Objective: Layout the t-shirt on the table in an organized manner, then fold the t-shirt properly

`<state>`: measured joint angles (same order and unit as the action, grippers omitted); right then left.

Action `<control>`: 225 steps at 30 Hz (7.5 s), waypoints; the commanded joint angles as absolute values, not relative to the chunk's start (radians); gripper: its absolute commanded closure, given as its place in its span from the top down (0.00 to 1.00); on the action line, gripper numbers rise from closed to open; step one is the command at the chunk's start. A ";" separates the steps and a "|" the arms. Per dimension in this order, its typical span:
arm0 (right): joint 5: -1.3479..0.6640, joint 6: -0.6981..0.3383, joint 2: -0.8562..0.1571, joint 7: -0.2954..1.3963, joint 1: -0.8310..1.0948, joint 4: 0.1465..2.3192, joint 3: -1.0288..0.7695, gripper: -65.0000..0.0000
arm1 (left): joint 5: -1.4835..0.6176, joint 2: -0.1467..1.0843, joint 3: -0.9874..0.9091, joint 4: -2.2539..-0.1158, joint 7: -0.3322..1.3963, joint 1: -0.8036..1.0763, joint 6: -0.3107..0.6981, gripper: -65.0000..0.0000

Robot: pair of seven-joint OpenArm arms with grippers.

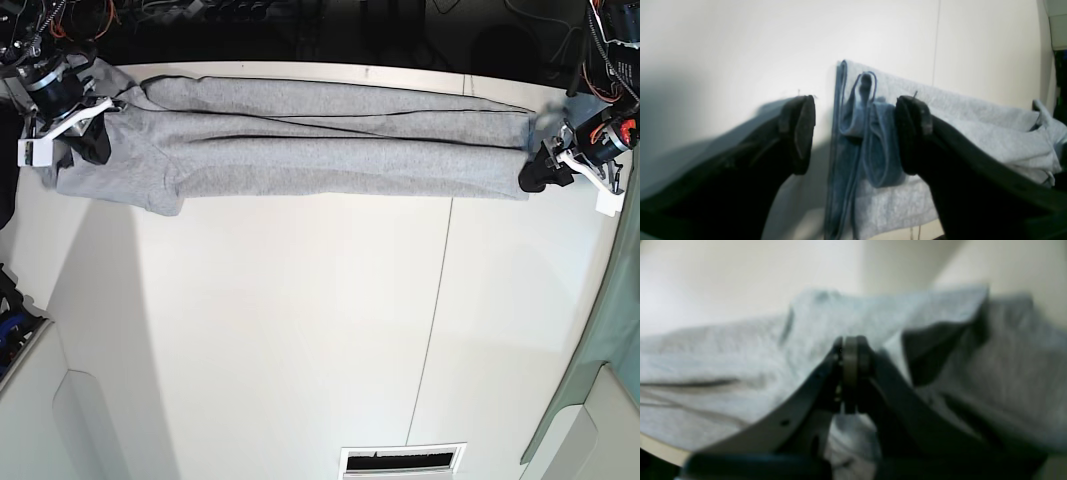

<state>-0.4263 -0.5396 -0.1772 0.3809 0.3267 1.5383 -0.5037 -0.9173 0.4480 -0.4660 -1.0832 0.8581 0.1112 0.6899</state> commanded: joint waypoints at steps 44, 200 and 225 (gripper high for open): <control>-0.675 -0.573 -0.224 0.342 0.194 1.386 -0.484 0.00 | -0.788 0.425 -0.374 -1.259 0.793 0.055 0.696 0.00; -0.525 -0.573 -0.174 0.460 0.058 1.391 -0.125 0.00 | -0.553 0.143 0.191 -1.223 0.795 -0.266 0.611 0.00; -0.693 -0.584 -0.374 0.812 0.679 1.728 -0.370 0.00 | -0.553 0.310 -0.191 -1.772 0.866 0.815 0.677 0.00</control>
